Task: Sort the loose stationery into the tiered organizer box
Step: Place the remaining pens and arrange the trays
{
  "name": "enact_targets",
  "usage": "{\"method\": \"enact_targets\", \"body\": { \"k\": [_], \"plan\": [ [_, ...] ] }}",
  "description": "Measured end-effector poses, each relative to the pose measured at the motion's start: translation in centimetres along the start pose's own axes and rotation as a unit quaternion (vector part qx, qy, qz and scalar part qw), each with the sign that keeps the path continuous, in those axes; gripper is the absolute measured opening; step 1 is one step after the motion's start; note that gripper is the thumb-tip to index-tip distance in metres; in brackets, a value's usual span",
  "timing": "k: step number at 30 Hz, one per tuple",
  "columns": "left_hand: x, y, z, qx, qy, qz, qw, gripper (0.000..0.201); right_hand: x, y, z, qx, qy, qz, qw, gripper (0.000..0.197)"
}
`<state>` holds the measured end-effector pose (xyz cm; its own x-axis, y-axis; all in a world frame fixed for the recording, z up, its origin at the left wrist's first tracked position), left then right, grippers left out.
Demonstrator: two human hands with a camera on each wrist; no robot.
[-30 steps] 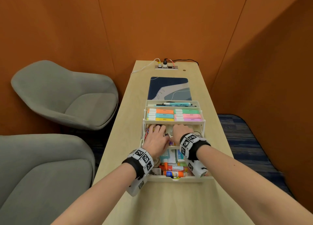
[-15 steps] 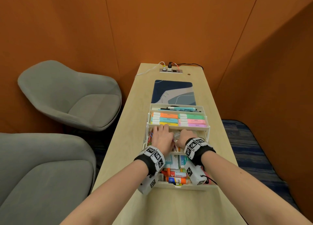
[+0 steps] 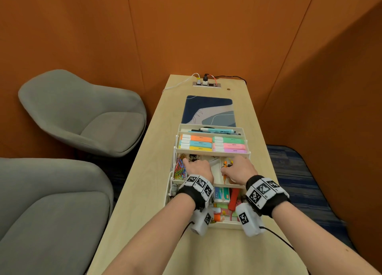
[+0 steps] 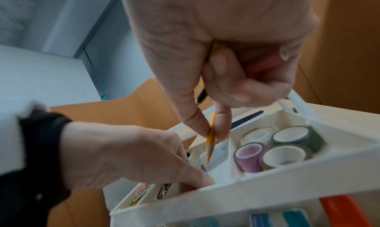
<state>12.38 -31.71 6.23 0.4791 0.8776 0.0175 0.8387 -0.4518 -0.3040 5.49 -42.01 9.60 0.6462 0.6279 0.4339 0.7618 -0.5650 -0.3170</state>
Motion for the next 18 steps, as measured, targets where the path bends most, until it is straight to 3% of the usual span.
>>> {"method": "enact_targets", "body": {
  "k": [3, 9, 18],
  "plan": [
    [-0.3, -0.1, -0.2, 0.003, 0.017, -0.001, 1.0, 0.014, -0.5, -0.6, -0.3, -0.007, 0.02, 0.008, 1.0, 0.022],
    [-0.6, -0.4, -0.3, -0.06, 0.066, 0.026, 0.996, 0.014, -1.0, -1.1, -0.6, -0.019, 0.055, -0.001, 0.998, 0.023],
    [0.5, -1.3, -1.1, -0.078, -0.105, 0.006, 0.991, 0.023, -1.9, 0.1, -1.1, -0.021, 0.101, -0.013, 0.995, 0.032]
  ]
}}
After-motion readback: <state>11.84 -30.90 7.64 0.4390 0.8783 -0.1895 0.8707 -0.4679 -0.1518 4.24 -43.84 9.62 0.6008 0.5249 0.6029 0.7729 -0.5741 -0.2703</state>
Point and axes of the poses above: each hand's wrist, its own y-axis towards the middle knuckle, its own z-axis out of the palm, x = y × z, the point moved 2 cm from there along y, towards the middle knuckle, and after that the axes turned 2 degrees about z, right-handed, at the moved point
